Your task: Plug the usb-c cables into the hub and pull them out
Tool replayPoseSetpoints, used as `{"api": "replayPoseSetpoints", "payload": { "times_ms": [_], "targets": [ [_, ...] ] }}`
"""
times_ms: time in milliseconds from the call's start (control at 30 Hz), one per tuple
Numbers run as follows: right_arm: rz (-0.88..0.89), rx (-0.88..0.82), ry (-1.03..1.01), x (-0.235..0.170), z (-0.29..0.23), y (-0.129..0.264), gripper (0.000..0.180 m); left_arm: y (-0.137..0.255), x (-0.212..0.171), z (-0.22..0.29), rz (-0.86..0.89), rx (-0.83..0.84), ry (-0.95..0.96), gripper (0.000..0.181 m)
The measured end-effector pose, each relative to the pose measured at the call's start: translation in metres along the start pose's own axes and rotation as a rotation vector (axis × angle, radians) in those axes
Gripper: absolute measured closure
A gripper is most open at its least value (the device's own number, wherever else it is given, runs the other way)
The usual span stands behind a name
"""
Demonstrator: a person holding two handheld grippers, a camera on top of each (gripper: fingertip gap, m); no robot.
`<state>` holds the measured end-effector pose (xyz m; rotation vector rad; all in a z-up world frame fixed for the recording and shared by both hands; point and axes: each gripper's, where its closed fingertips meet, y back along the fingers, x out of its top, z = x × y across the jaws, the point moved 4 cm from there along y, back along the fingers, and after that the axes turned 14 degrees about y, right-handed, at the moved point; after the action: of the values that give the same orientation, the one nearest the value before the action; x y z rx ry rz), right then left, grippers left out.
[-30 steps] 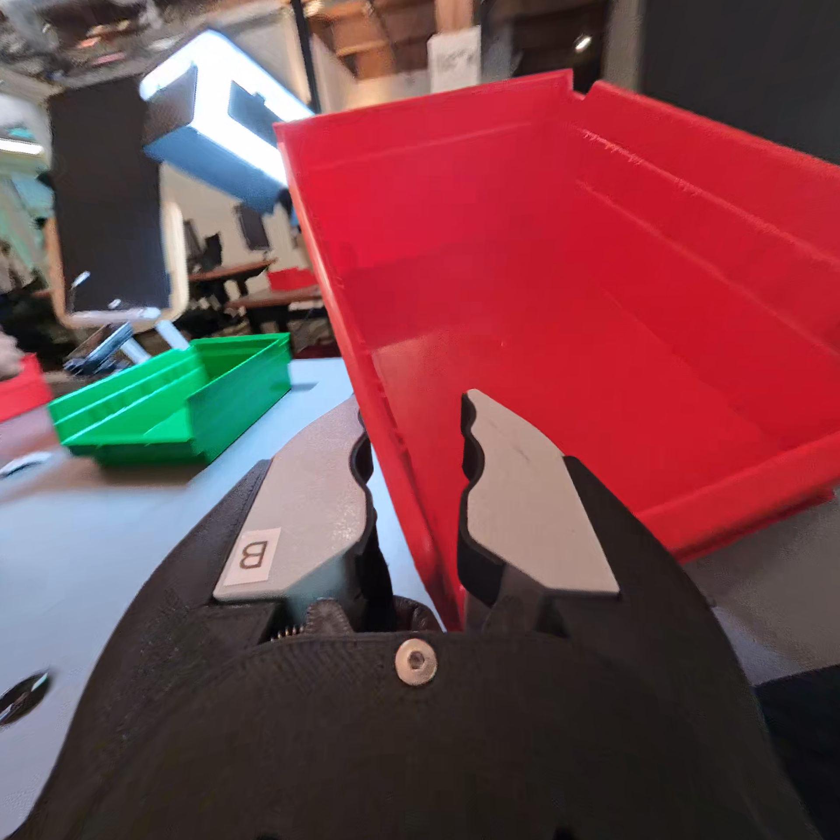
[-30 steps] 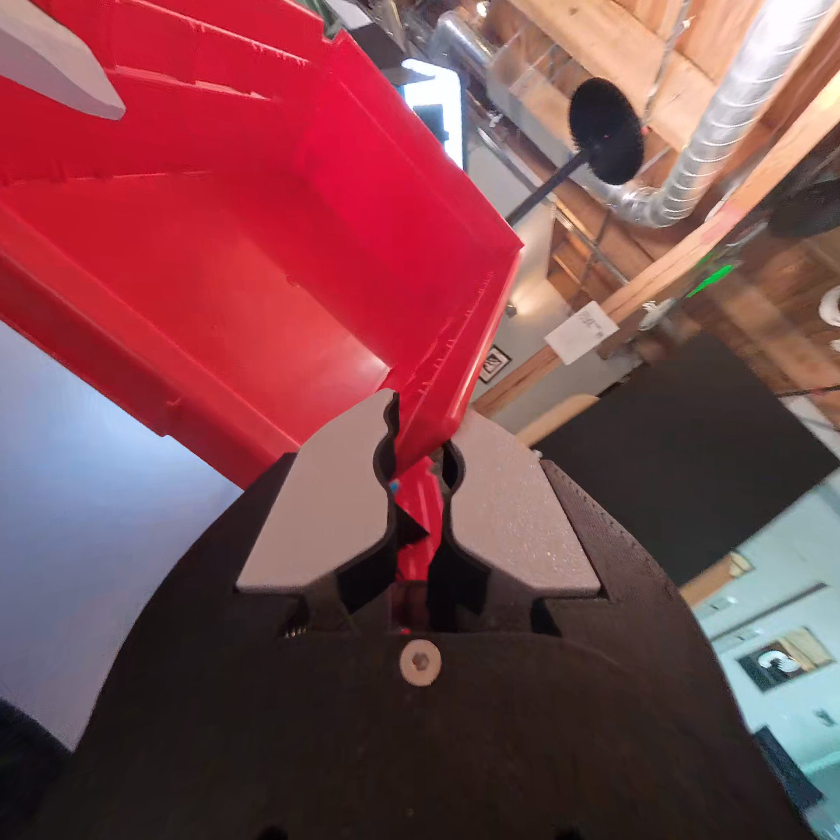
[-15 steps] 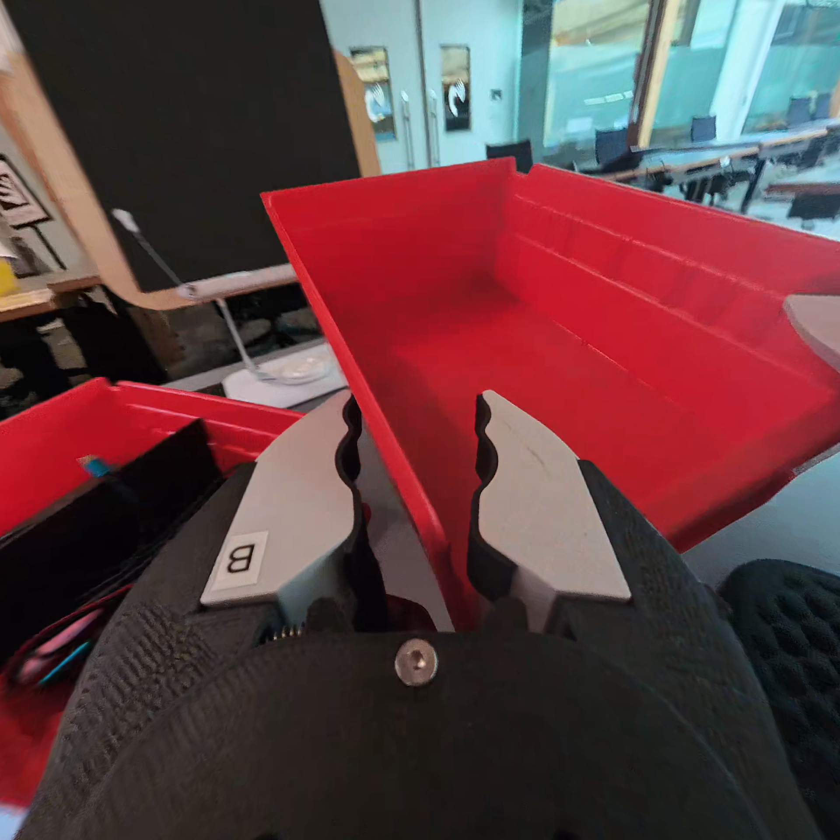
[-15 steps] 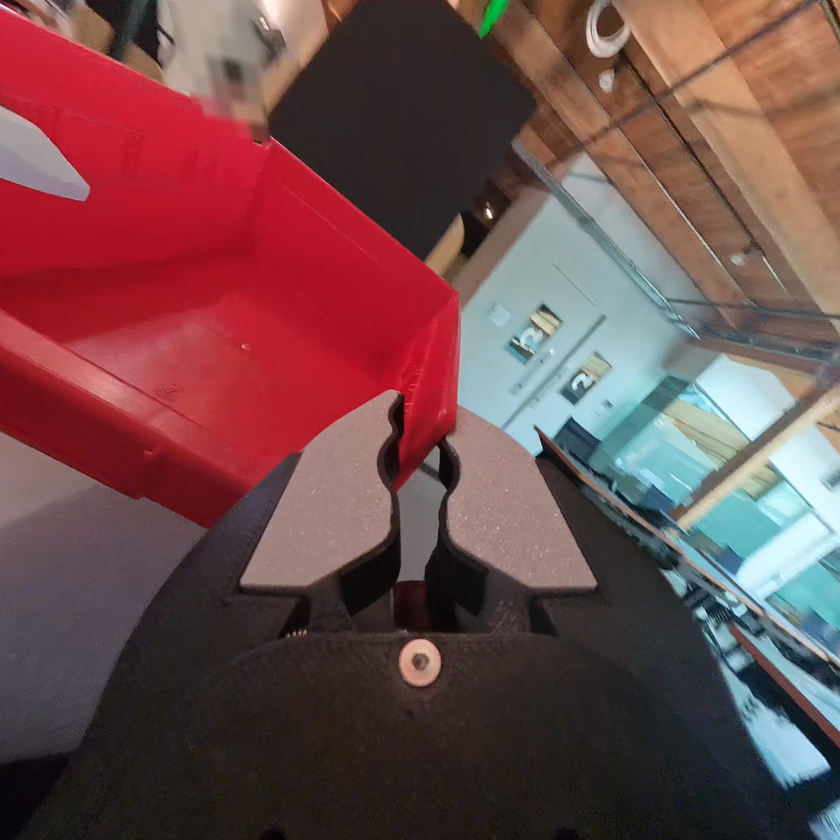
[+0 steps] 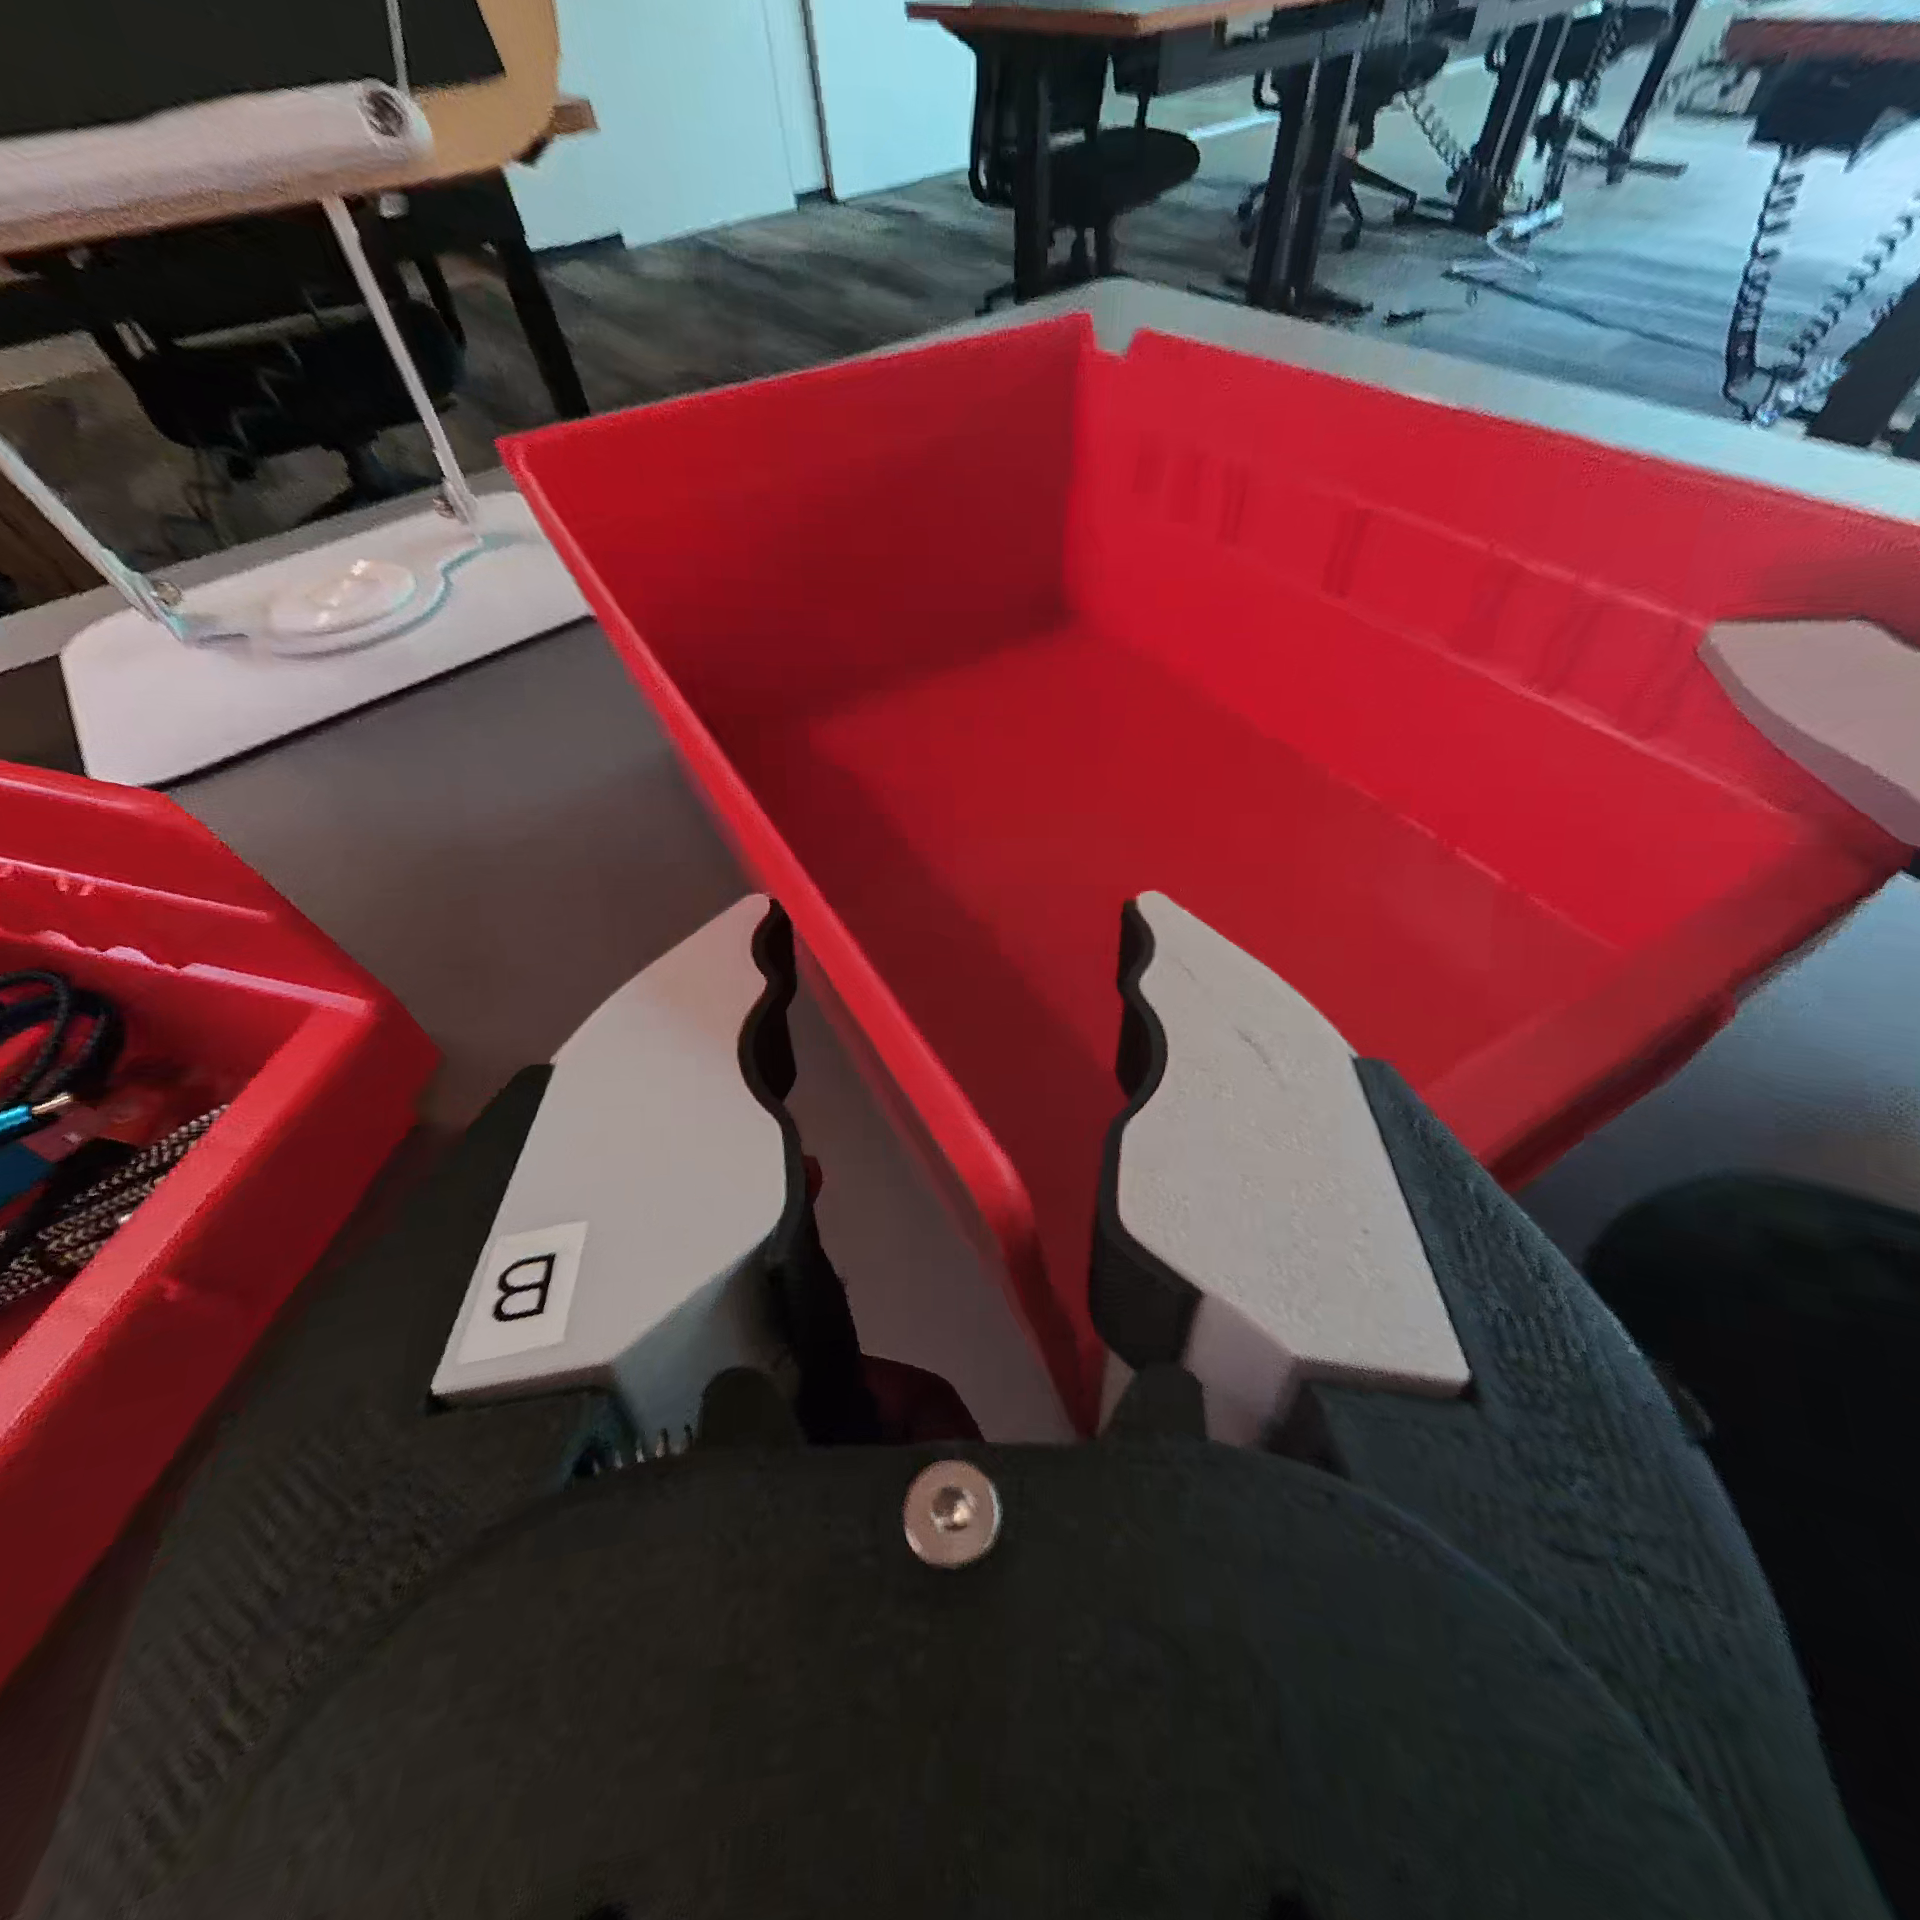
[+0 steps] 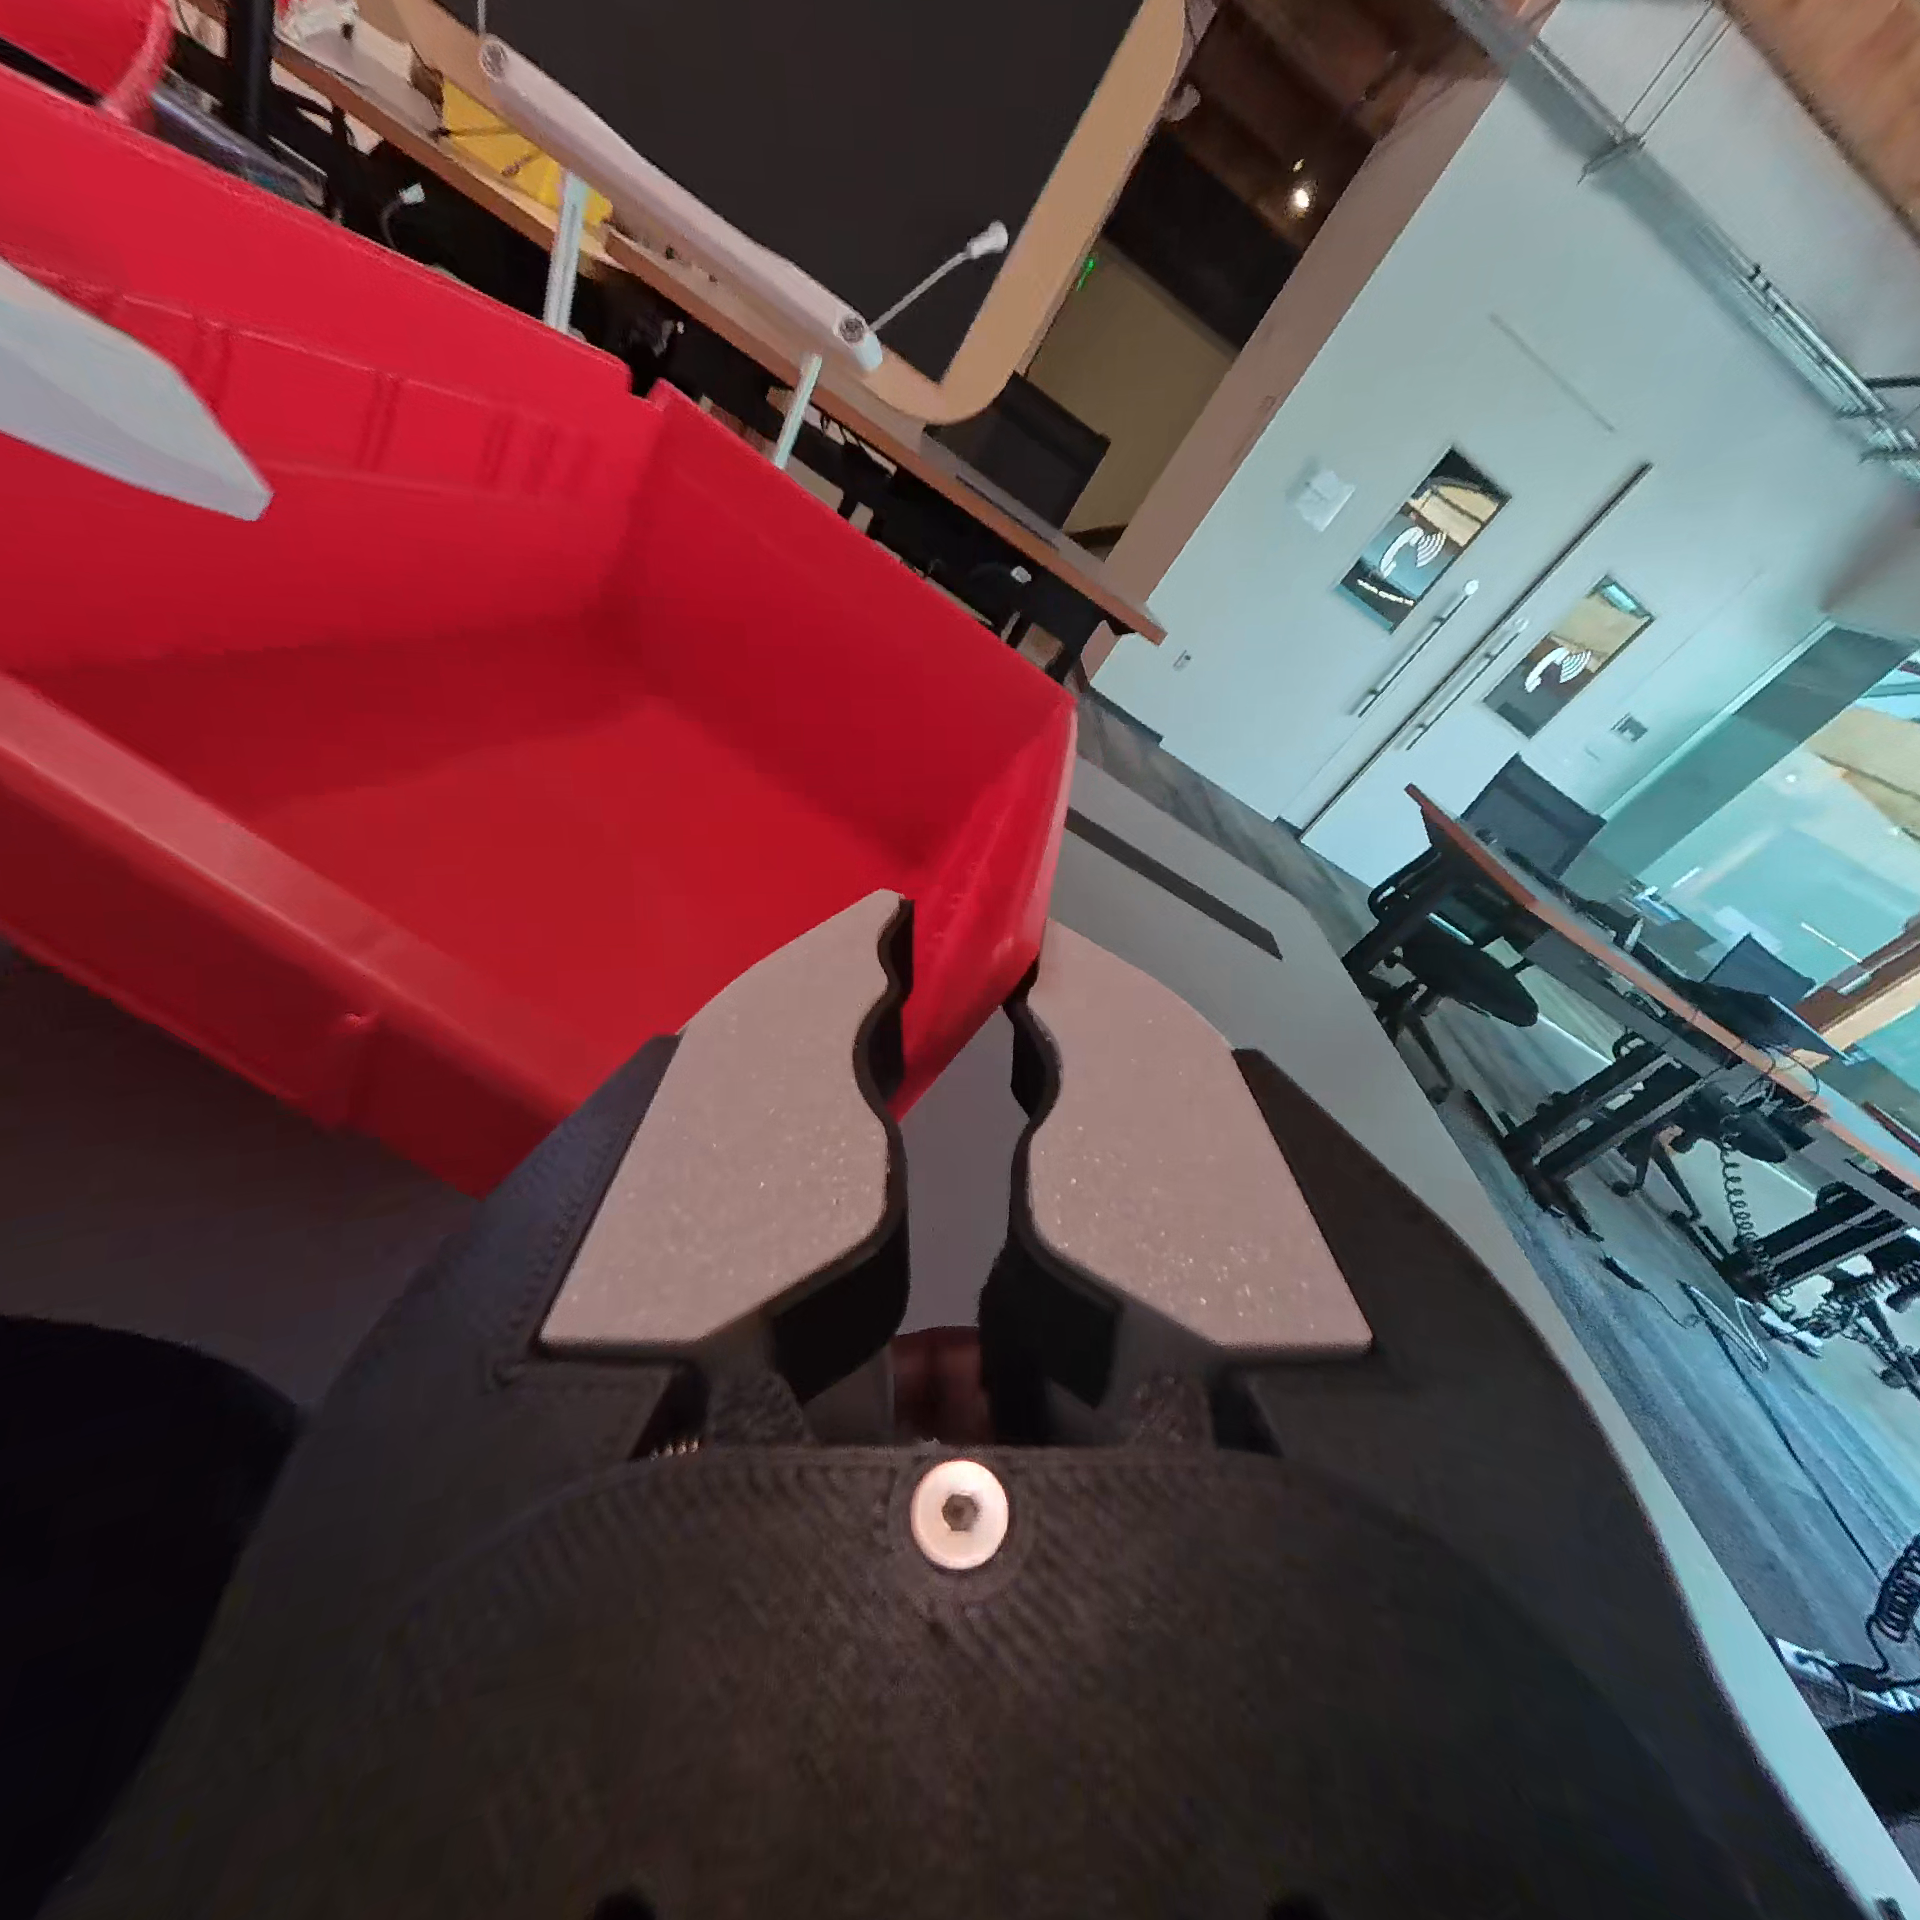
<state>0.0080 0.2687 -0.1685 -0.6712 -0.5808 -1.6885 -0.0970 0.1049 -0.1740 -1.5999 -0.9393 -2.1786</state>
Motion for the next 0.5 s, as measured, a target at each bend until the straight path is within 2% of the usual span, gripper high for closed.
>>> {"api": "replayPoseSetpoints", "payload": {
  "times_ms": [133,233,300,400,500],
  "targets": [
    [-0.047,0.001,0.042,-0.016,0.001,-0.005,0.165,0.002,-0.012,0.007,-0.073,-0.043,-0.097,0.113],
    [0.005,-0.014,0.000,-0.023,0.010,-0.004,0.160,0.015,-0.001,0.009,0.014,-0.065,-0.152,0.112],
    [0.078,-0.044,-0.075,-0.022,0.023,0.000,0.143,0.024,0.006,0.005,0.048,-0.082,-0.160,0.112],
    [0.213,-0.102,-0.347,-0.016,0.053,0.014,0.102,0.042,0.012,-0.013,0.076,-0.059,-0.183,0.101],
    [0.395,-0.102,-0.725,-0.005,0.083,0.031,0.089,0.062,0.020,-0.043,0.084,0.015,-0.248,0.094]
  ]
}}
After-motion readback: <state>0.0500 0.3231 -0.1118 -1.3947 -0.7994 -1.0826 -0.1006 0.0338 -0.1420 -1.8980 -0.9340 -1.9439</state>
